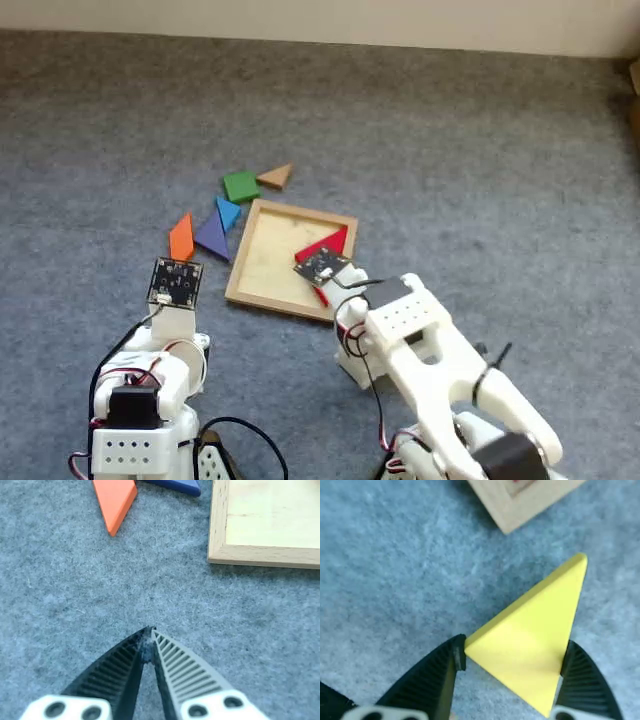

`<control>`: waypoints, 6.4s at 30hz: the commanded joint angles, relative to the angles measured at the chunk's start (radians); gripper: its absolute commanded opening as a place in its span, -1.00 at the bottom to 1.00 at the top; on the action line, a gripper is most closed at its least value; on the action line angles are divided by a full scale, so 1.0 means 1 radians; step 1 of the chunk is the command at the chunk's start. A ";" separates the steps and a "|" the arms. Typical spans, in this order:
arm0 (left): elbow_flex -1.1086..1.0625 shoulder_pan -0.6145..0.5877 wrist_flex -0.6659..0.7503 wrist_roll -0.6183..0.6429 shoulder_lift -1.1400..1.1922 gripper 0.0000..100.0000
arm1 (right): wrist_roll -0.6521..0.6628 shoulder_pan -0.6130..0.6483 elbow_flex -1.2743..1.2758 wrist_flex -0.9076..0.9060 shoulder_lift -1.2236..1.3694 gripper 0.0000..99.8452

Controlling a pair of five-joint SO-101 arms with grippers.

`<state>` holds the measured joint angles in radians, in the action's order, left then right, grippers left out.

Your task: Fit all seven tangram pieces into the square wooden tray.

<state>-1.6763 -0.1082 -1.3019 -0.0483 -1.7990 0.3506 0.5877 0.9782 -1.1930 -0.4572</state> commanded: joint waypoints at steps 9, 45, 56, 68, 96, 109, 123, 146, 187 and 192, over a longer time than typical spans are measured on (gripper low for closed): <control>-0.021 -0.010 -0.003 0.003 0.002 -0.99 | 0.011 -0.013 -0.012 -0.024 -0.314 -0.52; -0.021 -0.010 -0.003 0.003 0.002 -0.99 | 0.172 0.027 -0.297 0.558 0.070 -0.73; -0.021 -0.010 -0.003 0.003 0.002 -0.99 | -0.040 0.137 -0.553 0.561 0.378 -0.86; -0.021 -0.010 -0.003 0.003 0.002 -0.99 | -0.057 0.102 -0.845 0.564 0.714 -0.97; -0.021 -0.010 -0.003 0.003 0.002 -0.99 | 0.057 -0.033 -0.831 0.432 0.806 -0.98; -0.021 -0.010 -0.003 0.003 0.002 -0.99 | 0.057 -0.039 -0.567 0.395 0.291 -0.98; -0.021 -0.010 -0.003 0.003 0.002 -0.99 | 0.057 -0.206 -0.110 0.394 -0.236 -0.98; -0.021 -0.010 -0.003 0.003 0.002 -0.99 | -0.175 -0.400 0.714 0.392 -1.168 -0.97; -0.021 -0.005 -0.002 0.003 0.002 -0.99 | -0.167 -0.536 0.842 -0.022 -1.340 -0.97; -0.021 -0.012 -0.003 0.002 0.002 -0.99 | -0.167 -0.536 0.842 -0.022 -1.340 -0.97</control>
<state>-1.6763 -0.1082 -1.3019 -0.0483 -1.7990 0.1834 0.0629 1.6763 -1.2068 -1.8105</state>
